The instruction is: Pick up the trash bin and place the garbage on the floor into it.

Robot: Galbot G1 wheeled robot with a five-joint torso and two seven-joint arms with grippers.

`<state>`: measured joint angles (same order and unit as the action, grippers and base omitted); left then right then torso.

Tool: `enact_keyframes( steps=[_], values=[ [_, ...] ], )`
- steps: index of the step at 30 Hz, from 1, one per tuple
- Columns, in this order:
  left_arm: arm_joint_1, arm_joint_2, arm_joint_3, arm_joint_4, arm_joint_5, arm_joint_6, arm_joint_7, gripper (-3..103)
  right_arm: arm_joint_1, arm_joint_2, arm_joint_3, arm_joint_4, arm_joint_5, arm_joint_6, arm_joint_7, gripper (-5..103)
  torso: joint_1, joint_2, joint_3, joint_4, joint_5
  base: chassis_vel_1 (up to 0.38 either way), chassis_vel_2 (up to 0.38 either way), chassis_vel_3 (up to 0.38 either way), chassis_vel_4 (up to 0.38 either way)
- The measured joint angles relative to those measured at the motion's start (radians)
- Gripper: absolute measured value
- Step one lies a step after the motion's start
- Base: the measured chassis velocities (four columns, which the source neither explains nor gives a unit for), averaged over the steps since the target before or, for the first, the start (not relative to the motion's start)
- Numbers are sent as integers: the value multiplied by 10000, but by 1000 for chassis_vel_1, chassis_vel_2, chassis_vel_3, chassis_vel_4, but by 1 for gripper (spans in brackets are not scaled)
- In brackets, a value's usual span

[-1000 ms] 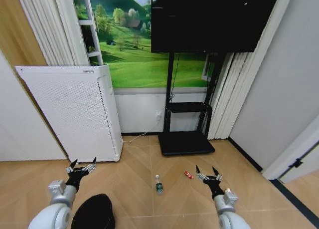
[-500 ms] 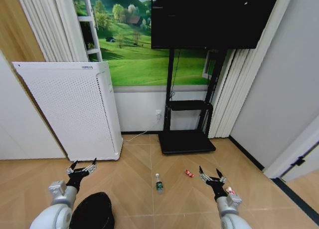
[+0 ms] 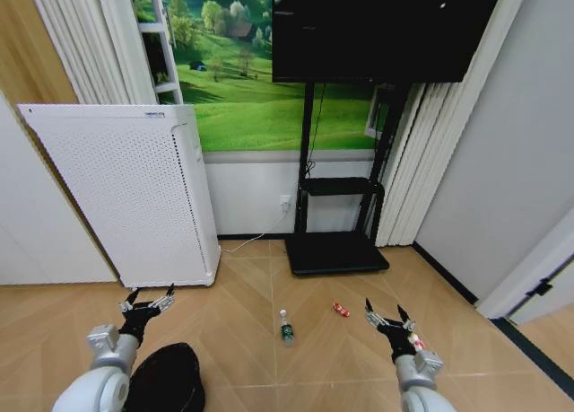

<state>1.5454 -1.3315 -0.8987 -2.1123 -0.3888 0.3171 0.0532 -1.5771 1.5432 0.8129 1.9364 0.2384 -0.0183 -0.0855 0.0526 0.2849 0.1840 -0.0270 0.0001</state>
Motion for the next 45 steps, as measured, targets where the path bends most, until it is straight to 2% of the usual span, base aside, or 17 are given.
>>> enact_keyframes(
  steps=[26, 45],
  values=[
    [45, 171, -62, -130, -226, 75, -53, 100, -4, -99, -16, 209, 20, -148, 125, 100, -313, -1029, -717, 0, -1, 0, 0, 0, 0],
    [51, 144, -67, -159, -232, 87, -78, 100, -111, -56, 25, 158, 27, 58, 141, 100, -487, -1796, -1309, 1, 0, 0, 0, 0, 0]
  ],
)
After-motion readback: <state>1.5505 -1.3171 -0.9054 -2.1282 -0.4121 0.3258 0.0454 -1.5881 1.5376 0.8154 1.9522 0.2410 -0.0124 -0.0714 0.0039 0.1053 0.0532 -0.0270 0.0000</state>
